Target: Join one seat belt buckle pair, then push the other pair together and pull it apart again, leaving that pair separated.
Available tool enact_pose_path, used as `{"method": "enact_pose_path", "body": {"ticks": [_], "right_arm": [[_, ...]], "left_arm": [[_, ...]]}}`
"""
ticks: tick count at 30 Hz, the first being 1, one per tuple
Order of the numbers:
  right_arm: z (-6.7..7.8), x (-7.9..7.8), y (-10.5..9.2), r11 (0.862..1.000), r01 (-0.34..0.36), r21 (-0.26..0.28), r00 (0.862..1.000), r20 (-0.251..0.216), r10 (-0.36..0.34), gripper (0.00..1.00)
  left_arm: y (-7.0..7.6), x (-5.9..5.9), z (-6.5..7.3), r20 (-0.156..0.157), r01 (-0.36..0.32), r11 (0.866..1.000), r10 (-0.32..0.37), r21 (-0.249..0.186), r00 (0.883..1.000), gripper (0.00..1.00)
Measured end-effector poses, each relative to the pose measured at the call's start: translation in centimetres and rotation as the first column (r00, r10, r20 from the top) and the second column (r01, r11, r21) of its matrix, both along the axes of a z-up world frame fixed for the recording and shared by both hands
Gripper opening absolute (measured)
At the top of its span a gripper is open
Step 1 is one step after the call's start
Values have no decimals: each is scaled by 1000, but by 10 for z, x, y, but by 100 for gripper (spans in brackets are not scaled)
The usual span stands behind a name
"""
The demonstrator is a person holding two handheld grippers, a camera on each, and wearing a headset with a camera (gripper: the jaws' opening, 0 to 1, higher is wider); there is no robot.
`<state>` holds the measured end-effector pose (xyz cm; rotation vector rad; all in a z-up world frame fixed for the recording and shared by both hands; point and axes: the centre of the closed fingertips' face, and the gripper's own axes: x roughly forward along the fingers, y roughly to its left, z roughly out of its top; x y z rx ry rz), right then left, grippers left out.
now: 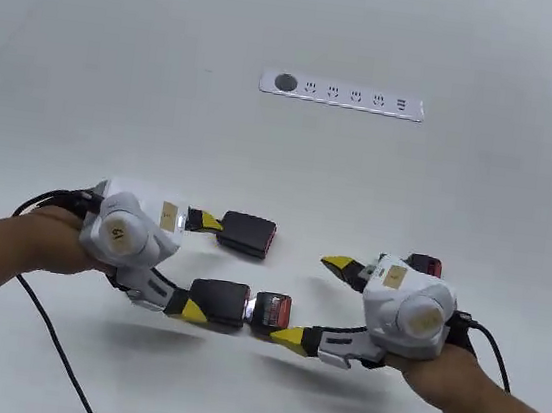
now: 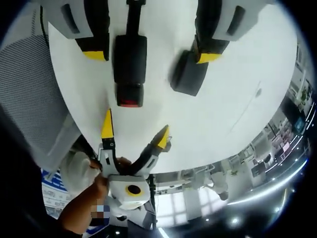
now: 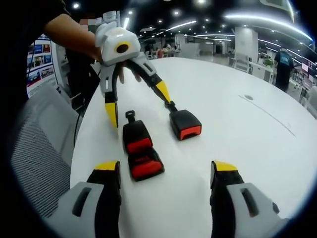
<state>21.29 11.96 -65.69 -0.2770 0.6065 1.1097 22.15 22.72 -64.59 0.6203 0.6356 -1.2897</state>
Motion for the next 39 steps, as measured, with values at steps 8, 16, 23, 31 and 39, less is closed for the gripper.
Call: {"method": "enact_pose_path", "body": {"ticks": [8, 16, 23, 31, 39], "right_arm": [[9, 28, -34, 999, 53, -7, 998, 24, -53, 79], [8, 42, -76, 995, 88, -49, 996, 16, -88, 82], [5, 59, -117, 990, 117, -77, 993, -6, -118, 83], [-6, 65, -140, 988, 78, -134, 996, -36, -83, 79], [-23, 62, -155, 987, 33, -156, 994, -98, -49, 76]], "left_arm": [[8, 25, 6, 23, -15, 1000, 15, 4, 1000, 74], [7, 46, 6, 37, -2, 1000, 1, 24, 999, 74], [6, 63, 2, 41, 26, 998, -28, 51, 999, 73], [-3, 69, -11, 17, 62, 996, -63, 64, 998, 71], [-11, 66, -28, -20, 98, 993, -97, 73, 995, 67]]}}
